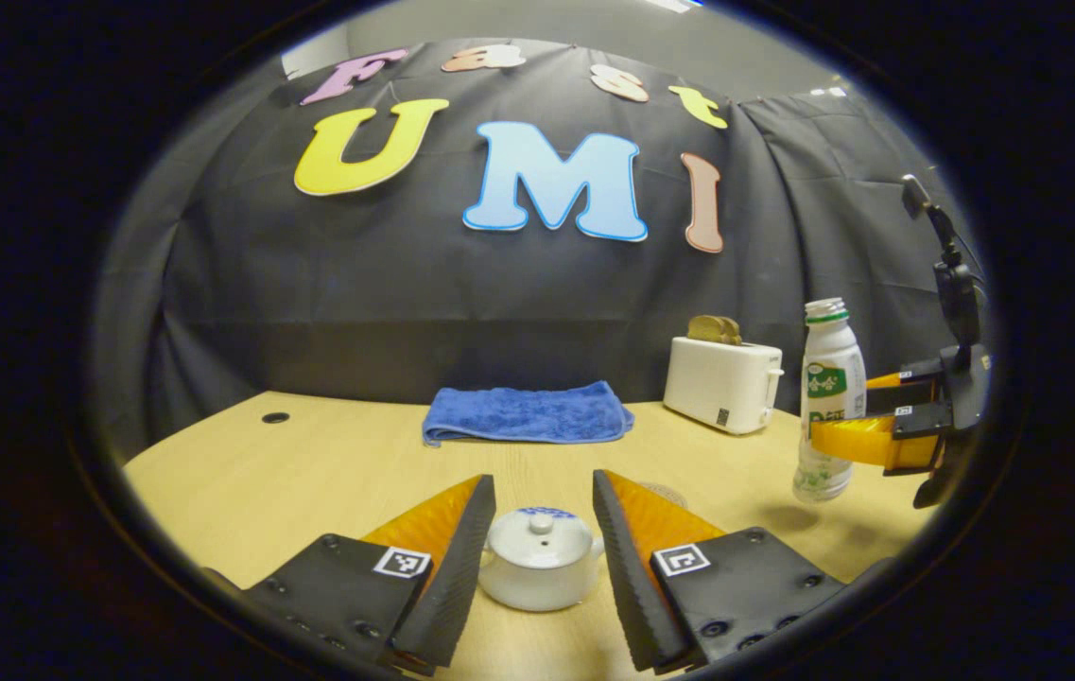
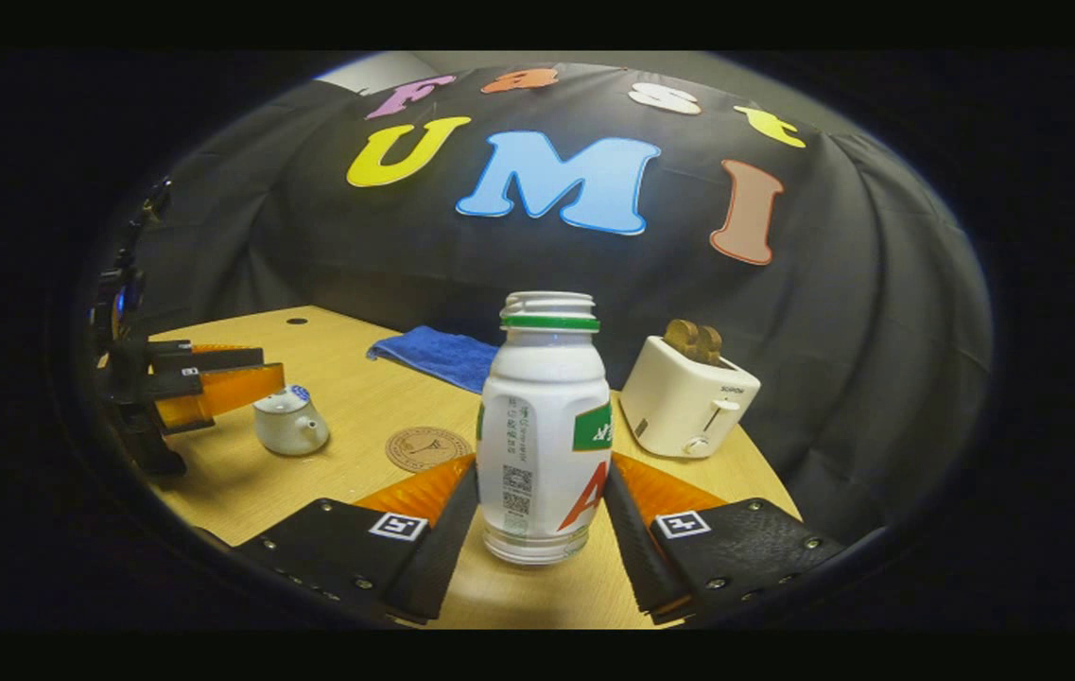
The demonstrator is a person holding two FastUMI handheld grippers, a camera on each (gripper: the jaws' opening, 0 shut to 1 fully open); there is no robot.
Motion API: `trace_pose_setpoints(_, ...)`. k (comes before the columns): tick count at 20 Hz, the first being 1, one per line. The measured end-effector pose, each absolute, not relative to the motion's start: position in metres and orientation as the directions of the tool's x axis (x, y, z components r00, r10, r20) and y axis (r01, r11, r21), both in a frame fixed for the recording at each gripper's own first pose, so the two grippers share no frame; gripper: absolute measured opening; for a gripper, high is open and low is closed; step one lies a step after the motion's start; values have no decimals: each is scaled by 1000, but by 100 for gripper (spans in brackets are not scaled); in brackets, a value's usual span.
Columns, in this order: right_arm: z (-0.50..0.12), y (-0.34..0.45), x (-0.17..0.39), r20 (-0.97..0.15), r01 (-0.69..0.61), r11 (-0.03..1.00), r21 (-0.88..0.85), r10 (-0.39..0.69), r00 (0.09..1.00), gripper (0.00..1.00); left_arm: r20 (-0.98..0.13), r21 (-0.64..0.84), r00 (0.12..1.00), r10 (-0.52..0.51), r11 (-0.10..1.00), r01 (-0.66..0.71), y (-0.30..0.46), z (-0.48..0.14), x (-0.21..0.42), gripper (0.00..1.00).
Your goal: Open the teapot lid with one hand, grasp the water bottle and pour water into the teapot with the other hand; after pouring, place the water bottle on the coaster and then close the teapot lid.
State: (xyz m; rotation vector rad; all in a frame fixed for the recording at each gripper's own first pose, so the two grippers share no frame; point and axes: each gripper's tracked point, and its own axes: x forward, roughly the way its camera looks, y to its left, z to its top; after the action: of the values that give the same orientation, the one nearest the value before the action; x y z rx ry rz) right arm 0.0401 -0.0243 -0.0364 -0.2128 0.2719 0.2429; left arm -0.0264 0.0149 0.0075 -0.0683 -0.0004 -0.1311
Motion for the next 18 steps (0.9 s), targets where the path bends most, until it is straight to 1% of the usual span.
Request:
trace_pose_setpoints(3, -31, -11, 43, -285, -281, 946, -160, 228, 931, 73, 25, -66, 993, -114, 991, 116, 28, 20, -47, 76)
trace_pose_setpoints(4, -30, -5, 46, -284, -287, 946, -151, 237, 929, 73, 30, -68, 994, -110, 991, 111, 33, 24, -53, 72)
trace_pose_setpoints(5, -28, 2, 50, -283, -295, 945, -142, 247, 927, 73, 31, -70, 994, -108, 991, 110, 36, 25, -60, 76)
trace_pose_setpoints(6, -27, 8, 53, -282, -302, 944, -134, 256, 925, 73, 32, -73, 993, -110, 991, 112, 38, 27, -66, 77)
trace_pose_setpoints(9, -22, 28, 68, -271, -319, 940, -116, 279, 921, 73, 27, -77, 993, -112, 990, 114, 47, 25, -79, 76)
trace_pose_setpoints(13, -24, 55, 91, -259, -336, 937, -95, 303, 917, 73, 19, -85, 996, -91, 992, 92, 63, 17, -86, 76)
trace_pose_setpoints(18, -32, 81, 115, -243, -353, 935, -22, 338, 909, 73, 14, -94, 998, -59, 994, 60, 85, 10, -90, 76)
